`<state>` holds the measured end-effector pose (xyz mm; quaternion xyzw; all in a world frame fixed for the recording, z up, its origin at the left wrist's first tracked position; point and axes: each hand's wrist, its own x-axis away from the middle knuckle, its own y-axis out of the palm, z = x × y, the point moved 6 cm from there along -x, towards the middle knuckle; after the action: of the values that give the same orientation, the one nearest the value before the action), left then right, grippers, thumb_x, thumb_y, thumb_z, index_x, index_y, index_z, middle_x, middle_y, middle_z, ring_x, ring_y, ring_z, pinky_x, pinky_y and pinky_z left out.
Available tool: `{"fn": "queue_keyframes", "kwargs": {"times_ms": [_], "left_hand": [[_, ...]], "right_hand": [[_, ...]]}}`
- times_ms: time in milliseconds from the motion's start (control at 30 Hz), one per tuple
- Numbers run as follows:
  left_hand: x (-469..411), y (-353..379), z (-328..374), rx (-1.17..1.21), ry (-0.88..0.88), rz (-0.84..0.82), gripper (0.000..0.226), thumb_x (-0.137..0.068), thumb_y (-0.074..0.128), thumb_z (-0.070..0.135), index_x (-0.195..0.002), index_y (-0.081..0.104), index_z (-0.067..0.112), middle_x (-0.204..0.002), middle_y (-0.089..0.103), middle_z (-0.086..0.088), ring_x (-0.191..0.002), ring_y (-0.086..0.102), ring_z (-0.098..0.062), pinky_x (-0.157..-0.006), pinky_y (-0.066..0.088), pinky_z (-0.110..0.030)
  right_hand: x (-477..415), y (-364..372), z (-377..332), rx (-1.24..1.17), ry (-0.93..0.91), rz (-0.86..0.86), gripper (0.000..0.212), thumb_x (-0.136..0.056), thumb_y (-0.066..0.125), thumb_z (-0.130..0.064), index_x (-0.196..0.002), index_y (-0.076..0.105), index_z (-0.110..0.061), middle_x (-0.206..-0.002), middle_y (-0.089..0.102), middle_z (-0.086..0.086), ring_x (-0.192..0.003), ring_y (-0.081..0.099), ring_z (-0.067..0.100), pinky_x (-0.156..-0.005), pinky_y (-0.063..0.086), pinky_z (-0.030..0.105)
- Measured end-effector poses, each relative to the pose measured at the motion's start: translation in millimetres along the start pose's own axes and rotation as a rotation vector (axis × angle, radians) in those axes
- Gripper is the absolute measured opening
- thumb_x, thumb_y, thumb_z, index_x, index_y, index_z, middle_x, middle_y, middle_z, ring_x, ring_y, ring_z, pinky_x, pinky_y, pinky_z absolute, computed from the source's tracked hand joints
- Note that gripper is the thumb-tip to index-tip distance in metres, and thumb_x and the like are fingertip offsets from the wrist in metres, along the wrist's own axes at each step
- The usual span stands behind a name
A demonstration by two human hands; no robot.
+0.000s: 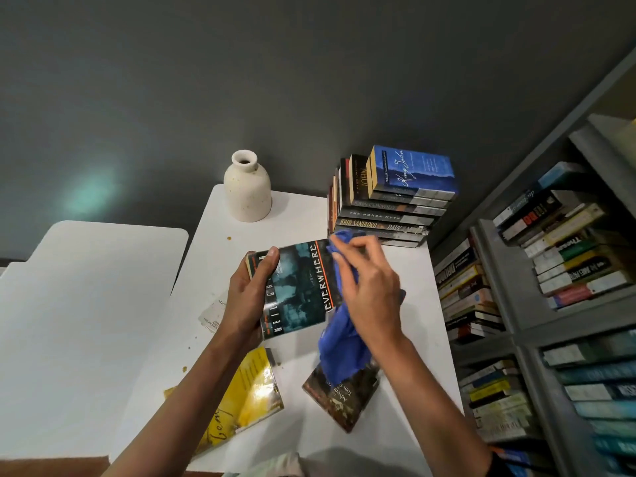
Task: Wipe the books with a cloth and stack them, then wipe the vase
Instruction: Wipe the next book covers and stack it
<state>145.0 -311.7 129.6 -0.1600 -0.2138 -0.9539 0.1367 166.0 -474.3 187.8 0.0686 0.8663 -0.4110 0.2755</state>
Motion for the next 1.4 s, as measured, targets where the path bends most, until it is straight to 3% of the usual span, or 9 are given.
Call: {"fn": "queue_keyframes", "kwargs": {"times_ms": [167,400,600,800,933,1067,1167,1300,1400], "left_hand": [[-2,0,1,0.077,-0.014,-0.024,0.04,-0.096,0.056,0.029,-0.117,0.054,-0.005,-0.094,0.068,-0.021,-0.075,0.069,-0.029,-0.06,0.057,-0.037],[0,3,4,0.044,-0.007,-0.037,0.022,-0.096,0.055,0.028,-0.104,0.051,0.007,-0.075,0.072,-0.004,-0.067,0.072,-0.019,-0.052,0.056,-0.031],[-3,-2,5,0.052,0.033,-0.015,0.026,-0.097,0.054,0.025,-0.109,0.058,0.003,-0.085,0.072,-0.012,-0.071,0.071,-0.021,-0.057,0.056,-0.029],[-4,-13,0,0.007,0.009,-0.011,0.033,-0.089,0.059,0.036,-0.108,0.053,0.009,-0.09,0.067,-0.015,-0.073,0.072,-0.021,-0.056,0.056,-0.032],[-4,-1,-1,0.007,-0.007,-0.042,0.029,-0.095,0.054,0.036,-0.106,0.054,0.009,-0.089,0.067,-0.014,-0.072,0.071,-0.022,-0.055,0.056,-0.033],[-6,-5,-3,-0.006,0.036,0.045,0.051,-0.088,0.054,0.055,-0.099,0.061,0.005,-0.089,0.07,-0.012,-0.082,0.068,-0.027,-0.068,0.056,-0.031],[-4,-12,-6,0.046,0.002,0.093,0.069,-0.085,0.057,0.06,-0.122,0.057,0.001,-0.113,0.067,-0.023,-0.097,0.069,-0.035,-0.08,0.057,-0.043],[-4,-19,-14,0.102,-0.118,0.086,0.068,-0.088,0.051,0.056,-0.13,0.049,0.002,-0.116,0.066,-0.024,-0.087,0.072,-0.032,-0.061,0.058,-0.04],[-4,-19,-16,0.105,-0.122,0.075,0.08,-0.076,0.054,0.06,-0.132,0.048,0.004,-0.115,0.067,-0.021,-0.088,0.073,-0.031,-0.061,0.058,-0.039]], "right_hand": [[29,22,-44,-0.102,-0.205,-0.223,0.033,-0.089,0.064,-0.012,-0.122,0.065,-0.018,-0.102,0.058,-0.001,-0.069,0.06,0.012,-0.066,0.056,0.021],[-2,-4,4,0.059,0.01,0.002,0.029,-0.094,0.051,-0.028,-0.115,0.069,-0.019,-0.097,0.056,-0.001,-0.066,0.057,0.011,-0.052,0.053,0.026],[39,25,-45,-0.074,-0.241,-0.238,0.031,-0.094,0.054,-0.023,-0.122,0.065,-0.021,-0.102,0.053,-0.004,-0.064,0.058,0.013,-0.054,0.055,0.029],[3,-11,25,0.064,0.082,0.003,0.026,-0.094,0.057,-0.024,-0.118,0.067,-0.02,-0.098,0.055,-0.001,-0.064,0.058,0.012,-0.05,0.055,0.037],[-3,10,-20,0.079,-0.015,-0.007,0.024,-0.088,0.067,-0.016,-0.112,0.07,-0.016,-0.095,0.06,0.002,-0.057,0.057,0.011,-0.047,0.054,0.026],[27,36,-63,0.002,-0.17,-0.134,0.027,-0.094,0.056,-0.021,-0.12,0.064,-0.02,-0.101,0.057,0.001,-0.06,0.06,0.016,-0.048,0.054,0.034],[42,30,-54,-0.041,-0.221,-0.16,0.028,-0.095,0.053,-0.026,-0.12,0.065,-0.021,-0.099,0.057,-0.001,-0.062,0.059,0.013,-0.049,0.053,0.029],[32,0,0,0.027,-0.077,-0.016,0.028,-0.094,0.052,-0.028,-0.116,0.068,-0.021,-0.095,0.056,-0.004,-0.057,0.052,0.003,-0.045,0.05,0.02],[16,-19,32,0.065,0.119,0.121,0.028,-0.094,0.052,-0.028,-0.116,0.068,-0.021,-0.095,0.054,-0.004,-0.066,0.052,0.005,-0.049,0.052,0.03]]}}
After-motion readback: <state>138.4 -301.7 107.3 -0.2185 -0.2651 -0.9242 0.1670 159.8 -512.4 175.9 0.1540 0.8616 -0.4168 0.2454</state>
